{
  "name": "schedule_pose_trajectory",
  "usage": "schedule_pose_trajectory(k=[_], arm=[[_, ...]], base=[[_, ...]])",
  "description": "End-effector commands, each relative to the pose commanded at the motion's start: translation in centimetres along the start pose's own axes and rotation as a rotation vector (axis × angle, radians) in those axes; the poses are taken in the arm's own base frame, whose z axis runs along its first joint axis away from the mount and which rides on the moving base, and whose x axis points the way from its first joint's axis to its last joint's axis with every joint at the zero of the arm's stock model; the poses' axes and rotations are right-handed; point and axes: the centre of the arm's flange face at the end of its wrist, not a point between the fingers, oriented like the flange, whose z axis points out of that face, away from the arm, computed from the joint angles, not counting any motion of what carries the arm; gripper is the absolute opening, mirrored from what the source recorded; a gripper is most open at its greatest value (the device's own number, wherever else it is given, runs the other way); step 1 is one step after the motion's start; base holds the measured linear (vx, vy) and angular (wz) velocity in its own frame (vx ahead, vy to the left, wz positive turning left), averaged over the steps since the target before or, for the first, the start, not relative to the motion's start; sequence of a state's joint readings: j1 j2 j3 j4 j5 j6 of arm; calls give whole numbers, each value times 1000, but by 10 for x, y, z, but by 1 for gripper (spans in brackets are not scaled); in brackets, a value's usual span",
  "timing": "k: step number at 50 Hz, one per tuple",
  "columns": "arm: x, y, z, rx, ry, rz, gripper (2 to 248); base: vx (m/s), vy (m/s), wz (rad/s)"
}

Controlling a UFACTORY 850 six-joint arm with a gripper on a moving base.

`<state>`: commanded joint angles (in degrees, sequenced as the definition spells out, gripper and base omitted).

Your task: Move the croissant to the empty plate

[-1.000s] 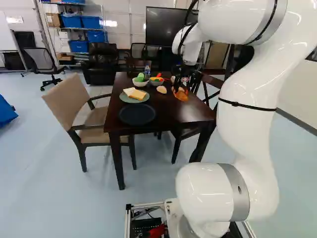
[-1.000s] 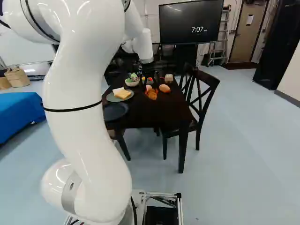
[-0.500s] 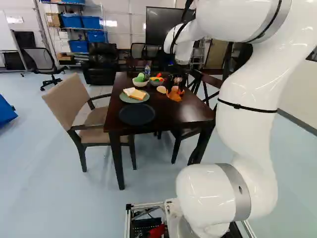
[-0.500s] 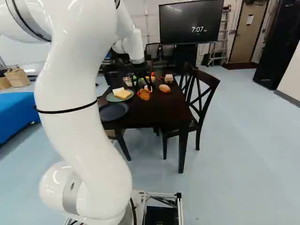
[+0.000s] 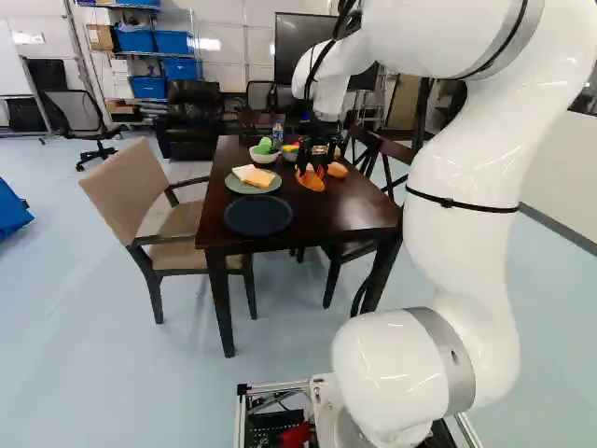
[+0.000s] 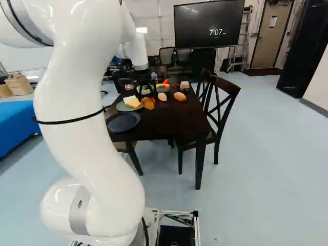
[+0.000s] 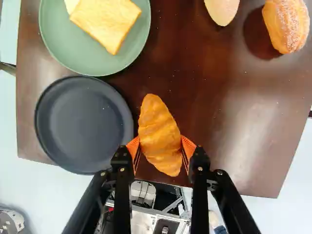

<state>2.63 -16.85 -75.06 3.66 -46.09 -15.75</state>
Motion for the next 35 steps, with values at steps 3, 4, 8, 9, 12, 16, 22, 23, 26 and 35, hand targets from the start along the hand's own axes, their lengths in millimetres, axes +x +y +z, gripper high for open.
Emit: schedule_pose_trajectory(k=[3,4,8,9,12,16,22,23,26,35], arm=[[0,-7,0,7,1,-6,126],[0,-9,0,10,1,-8,126],[0,-18,0,19,1,-15,126],[0,-20,0,22,1,-17,126],[0,-27,0,27,0,-25,126],[-1,-35,-1,30,-1,-40,126],[-2,-48,-1,35,-3,-61,126],[-2,-50,-1,36,-3,-65,126],[-3,-57,-1,39,-4,-75,126],[-7,-76,-2,46,-7,-108,126]], base=[[0,0,0],[0,0,0],[0,0,0],[0,0,0],[0,0,0],[0,0,0],[0,0,0],[0,0,0],[0,0,0],[0,0,0]])
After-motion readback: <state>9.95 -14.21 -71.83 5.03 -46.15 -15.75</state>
